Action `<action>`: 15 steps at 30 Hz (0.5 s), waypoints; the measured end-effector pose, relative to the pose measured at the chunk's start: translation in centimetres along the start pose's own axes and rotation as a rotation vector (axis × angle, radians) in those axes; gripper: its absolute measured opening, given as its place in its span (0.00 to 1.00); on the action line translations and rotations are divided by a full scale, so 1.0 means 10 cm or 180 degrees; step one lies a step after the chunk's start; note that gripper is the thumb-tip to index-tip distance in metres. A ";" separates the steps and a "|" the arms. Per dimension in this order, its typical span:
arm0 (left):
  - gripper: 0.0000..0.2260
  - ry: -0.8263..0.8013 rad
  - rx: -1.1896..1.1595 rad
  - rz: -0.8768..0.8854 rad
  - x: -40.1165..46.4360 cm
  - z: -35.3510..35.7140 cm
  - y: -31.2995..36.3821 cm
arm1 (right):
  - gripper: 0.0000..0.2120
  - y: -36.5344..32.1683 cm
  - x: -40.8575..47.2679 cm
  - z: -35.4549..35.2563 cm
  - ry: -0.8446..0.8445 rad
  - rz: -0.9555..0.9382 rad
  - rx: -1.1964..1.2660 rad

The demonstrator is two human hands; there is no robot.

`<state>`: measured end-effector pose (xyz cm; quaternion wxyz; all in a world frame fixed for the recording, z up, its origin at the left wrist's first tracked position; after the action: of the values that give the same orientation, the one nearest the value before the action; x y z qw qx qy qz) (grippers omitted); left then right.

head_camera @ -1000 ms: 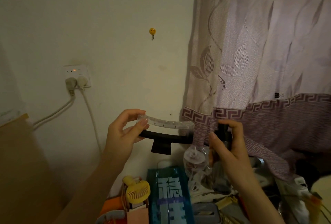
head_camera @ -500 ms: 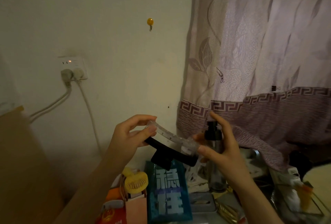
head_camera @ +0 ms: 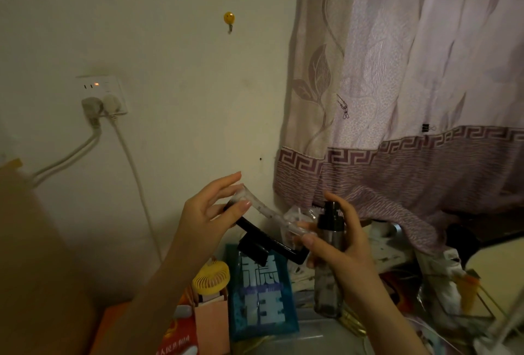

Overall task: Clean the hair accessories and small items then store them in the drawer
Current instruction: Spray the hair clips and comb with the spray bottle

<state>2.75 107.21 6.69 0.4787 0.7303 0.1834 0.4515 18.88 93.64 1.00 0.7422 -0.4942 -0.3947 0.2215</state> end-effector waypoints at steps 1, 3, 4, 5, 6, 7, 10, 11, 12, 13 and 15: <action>0.20 -0.0024 0.0032 0.0031 -0.01 0.01 0.00 | 0.33 0.02 0.00 0.00 0.0023 0.0029 0.0035; 0.24 -0.0091 0.0064 0.0037 -0.04 0.03 -0.01 | 0.32 0.07 -0.01 -0.01 0.0112 0.0072 0.0125; 0.27 -0.0155 0.0060 0.0007 -0.06 0.05 -0.03 | 0.32 0.09 -0.01 -0.02 0.0174 0.0095 0.0180; 0.30 -0.0228 0.0035 -0.0033 -0.08 0.06 -0.05 | 0.32 0.11 -0.02 -0.04 0.0243 0.0113 0.0239; 0.32 -0.0296 -0.0009 -0.0082 -0.10 0.08 -0.08 | 0.32 0.13 -0.02 -0.05 0.0304 0.0123 0.0296; 0.33 -0.0351 -0.0050 -0.0133 -0.13 0.10 -0.11 | 0.32 0.15 -0.03 -0.06 0.0354 0.0122 0.0337; 0.38 -0.0420 0.0016 -0.0230 -0.22 0.16 -0.20 | 0.30 0.17 -0.08 -0.08 0.0481 0.0105 0.0356; 0.38 -0.0414 0.0016 -0.0247 -0.25 0.18 -0.23 | 0.29 0.18 -0.10 -0.08 0.0515 0.0109 0.0355; 0.38 -0.0413 -0.0018 -0.0257 -0.28 0.21 -0.25 | 0.29 0.19 -0.13 -0.08 0.0542 0.0125 0.0369; 0.38 -0.0421 -0.0055 -0.0271 -0.31 0.24 -0.27 | 0.30 0.22 -0.15 -0.09 0.0567 0.0149 0.0379; 0.40 -0.0415 -0.0100 -0.0313 -0.37 0.29 -0.32 | 0.30 0.28 -0.21 -0.12 0.0656 0.0174 0.0367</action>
<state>3.74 104.64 1.77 0.5226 0.7407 0.1804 0.3818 18.81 92.61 -2.56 0.7998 -0.4815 -0.2892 0.2119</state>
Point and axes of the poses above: each hand's wrist, its own x-axis towards the middle knuckle, its own z-axis out of the palm, y = z × x, the point moved 6 cm from there along x, towards the middle knuckle, and after that the axes turned 1 degree about y, right-handed, at the moved point
